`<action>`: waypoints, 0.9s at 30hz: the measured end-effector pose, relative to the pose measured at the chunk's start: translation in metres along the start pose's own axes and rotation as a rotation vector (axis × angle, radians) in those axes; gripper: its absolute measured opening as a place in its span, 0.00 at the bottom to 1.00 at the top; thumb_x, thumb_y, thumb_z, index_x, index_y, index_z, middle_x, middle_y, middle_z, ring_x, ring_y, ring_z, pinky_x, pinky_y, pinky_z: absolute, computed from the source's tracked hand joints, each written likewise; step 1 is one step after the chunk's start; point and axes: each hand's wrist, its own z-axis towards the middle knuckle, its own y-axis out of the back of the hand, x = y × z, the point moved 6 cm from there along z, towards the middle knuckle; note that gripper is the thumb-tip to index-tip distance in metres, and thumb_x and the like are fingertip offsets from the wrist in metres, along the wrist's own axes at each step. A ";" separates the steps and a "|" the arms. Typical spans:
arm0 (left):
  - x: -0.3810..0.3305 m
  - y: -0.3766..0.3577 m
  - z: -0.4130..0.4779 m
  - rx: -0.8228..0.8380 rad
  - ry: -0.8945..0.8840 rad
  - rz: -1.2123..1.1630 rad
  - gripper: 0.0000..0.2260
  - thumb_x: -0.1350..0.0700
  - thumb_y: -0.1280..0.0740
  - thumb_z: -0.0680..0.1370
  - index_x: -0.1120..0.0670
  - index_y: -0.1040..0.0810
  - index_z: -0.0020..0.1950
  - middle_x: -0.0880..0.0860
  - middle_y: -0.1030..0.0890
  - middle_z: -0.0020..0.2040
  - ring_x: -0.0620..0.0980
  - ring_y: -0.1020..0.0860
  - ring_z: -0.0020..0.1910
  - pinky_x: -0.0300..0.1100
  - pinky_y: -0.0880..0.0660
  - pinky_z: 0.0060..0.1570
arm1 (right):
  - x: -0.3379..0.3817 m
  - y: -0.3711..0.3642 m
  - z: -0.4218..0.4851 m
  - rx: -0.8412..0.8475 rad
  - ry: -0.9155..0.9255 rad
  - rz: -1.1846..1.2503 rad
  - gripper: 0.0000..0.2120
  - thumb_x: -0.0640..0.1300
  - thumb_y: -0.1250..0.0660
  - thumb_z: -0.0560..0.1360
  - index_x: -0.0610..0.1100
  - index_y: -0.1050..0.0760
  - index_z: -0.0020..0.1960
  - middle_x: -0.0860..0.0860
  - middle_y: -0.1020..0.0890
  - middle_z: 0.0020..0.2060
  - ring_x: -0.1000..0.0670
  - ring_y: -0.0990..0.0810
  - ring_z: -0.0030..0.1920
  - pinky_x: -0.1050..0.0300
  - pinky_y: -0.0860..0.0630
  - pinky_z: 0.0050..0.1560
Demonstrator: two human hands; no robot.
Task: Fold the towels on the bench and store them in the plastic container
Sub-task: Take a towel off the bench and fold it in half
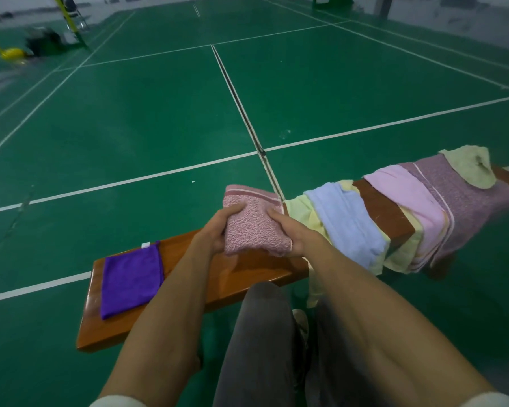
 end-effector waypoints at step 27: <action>0.023 0.234 -0.115 -0.729 -0.053 0.456 0.31 0.45 0.27 0.77 0.63 0.32 0.70 0.62 0.23 0.65 0.62 0.21 0.60 0.51 0.18 0.50 | -0.038 -0.203 0.043 -0.150 0.069 -0.815 0.21 0.38 0.31 0.79 0.34 0.33 0.69 0.43 0.19 0.49 0.45 0.17 0.42 0.53 0.19 0.35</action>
